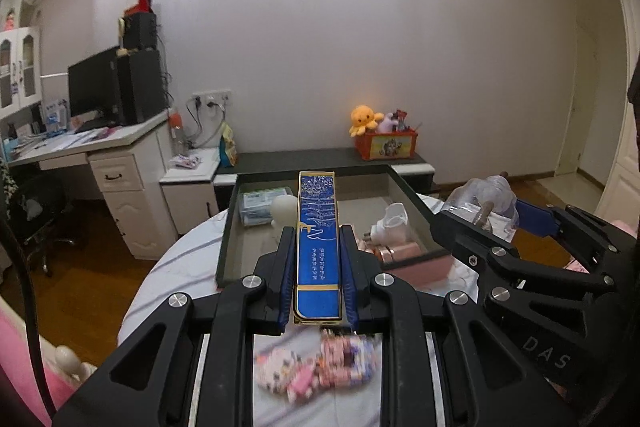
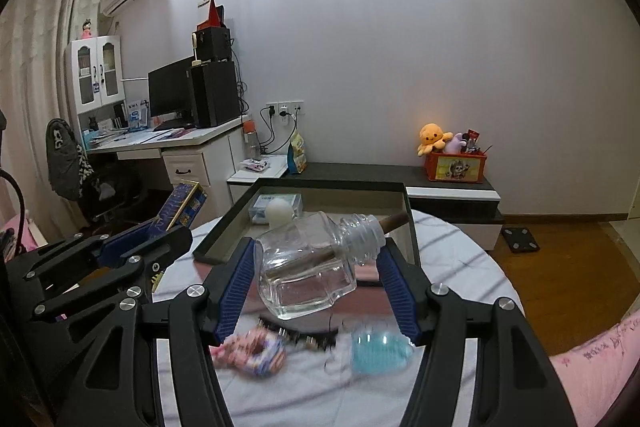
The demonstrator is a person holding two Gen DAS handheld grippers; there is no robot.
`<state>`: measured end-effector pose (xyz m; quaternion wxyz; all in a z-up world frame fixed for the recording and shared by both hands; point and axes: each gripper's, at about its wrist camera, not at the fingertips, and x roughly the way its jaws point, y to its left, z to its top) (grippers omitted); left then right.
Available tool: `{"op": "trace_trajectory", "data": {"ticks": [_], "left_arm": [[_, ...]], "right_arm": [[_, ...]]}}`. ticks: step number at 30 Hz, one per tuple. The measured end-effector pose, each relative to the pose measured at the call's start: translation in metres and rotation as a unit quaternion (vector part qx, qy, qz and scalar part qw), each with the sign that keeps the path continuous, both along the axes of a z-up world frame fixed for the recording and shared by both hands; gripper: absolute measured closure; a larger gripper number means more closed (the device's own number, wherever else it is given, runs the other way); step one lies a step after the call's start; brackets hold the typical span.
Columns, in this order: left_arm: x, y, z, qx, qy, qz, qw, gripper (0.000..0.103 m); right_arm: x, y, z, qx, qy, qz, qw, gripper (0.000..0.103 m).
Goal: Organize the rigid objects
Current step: 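Carry lighter and bottle over the pink box, lower them in, open both tools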
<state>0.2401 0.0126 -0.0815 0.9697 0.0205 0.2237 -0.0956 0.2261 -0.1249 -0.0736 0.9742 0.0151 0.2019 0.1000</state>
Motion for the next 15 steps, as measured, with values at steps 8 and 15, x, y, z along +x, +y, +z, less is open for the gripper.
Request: {"op": "trace_trajectory", "data": {"ticks": [8,15], "left_arm": [[0.114,-0.001,-0.033,-0.006,0.094,-0.002,0.9955,0.082],[0.157,-0.009,-0.07,0.011,0.147,0.002,0.989,0.082]], "right_arm": [[0.108,-0.002,-0.017,0.017,0.088,0.019,0.996,0.04],[0.173,-0.006,-0.06,0.019,0.16,0.017,0.987,0.04]]}}
